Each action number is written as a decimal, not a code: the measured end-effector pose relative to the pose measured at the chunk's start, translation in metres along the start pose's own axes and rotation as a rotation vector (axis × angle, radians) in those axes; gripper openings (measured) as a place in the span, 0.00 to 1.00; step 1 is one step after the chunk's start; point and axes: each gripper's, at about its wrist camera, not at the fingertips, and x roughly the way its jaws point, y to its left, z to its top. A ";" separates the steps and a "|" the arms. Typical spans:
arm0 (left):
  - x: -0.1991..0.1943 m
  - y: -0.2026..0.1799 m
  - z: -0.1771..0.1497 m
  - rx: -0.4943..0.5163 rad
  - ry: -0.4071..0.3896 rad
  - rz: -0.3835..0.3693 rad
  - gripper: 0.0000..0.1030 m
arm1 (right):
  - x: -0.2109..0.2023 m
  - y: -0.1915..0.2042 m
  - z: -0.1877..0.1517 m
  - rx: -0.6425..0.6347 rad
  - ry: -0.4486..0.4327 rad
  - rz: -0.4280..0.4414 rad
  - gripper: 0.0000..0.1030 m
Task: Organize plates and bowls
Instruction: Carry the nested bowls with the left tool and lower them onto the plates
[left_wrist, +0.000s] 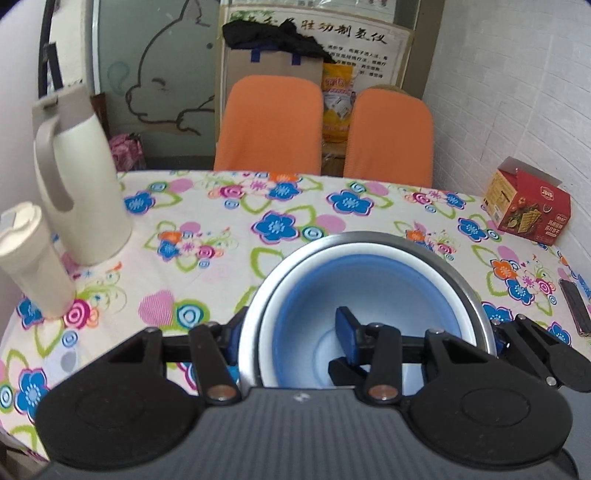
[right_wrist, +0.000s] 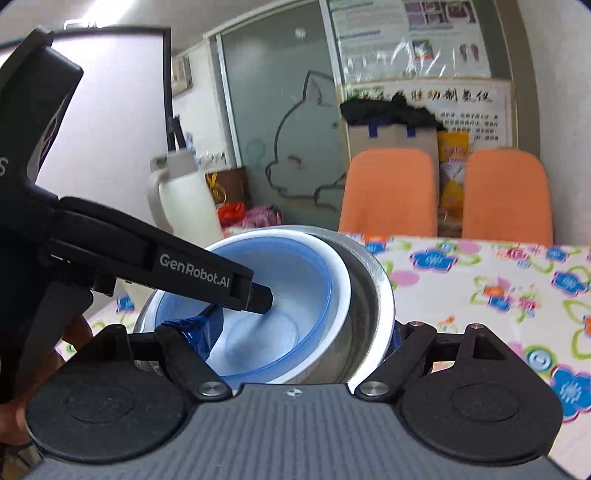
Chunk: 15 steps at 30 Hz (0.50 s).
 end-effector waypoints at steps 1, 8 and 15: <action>0.006 0.005 -0.006 -0.016 0.018 -0.006 0.43 | 0.003 0.002 -0.005 -0.003 0.020 -0.004 0.69; 0.043 0.009 -0.040 -0.051 0.085 -0.049 0.43 | 0.014 0.001 -0.036 0.025 0.120 -0.054 0.69; 0.065 0.008 -0.055 -0.039 0.114 -0.043 0.42 | 0.025 -0.005 -0.056 0.072 0.184 -0.044 0.69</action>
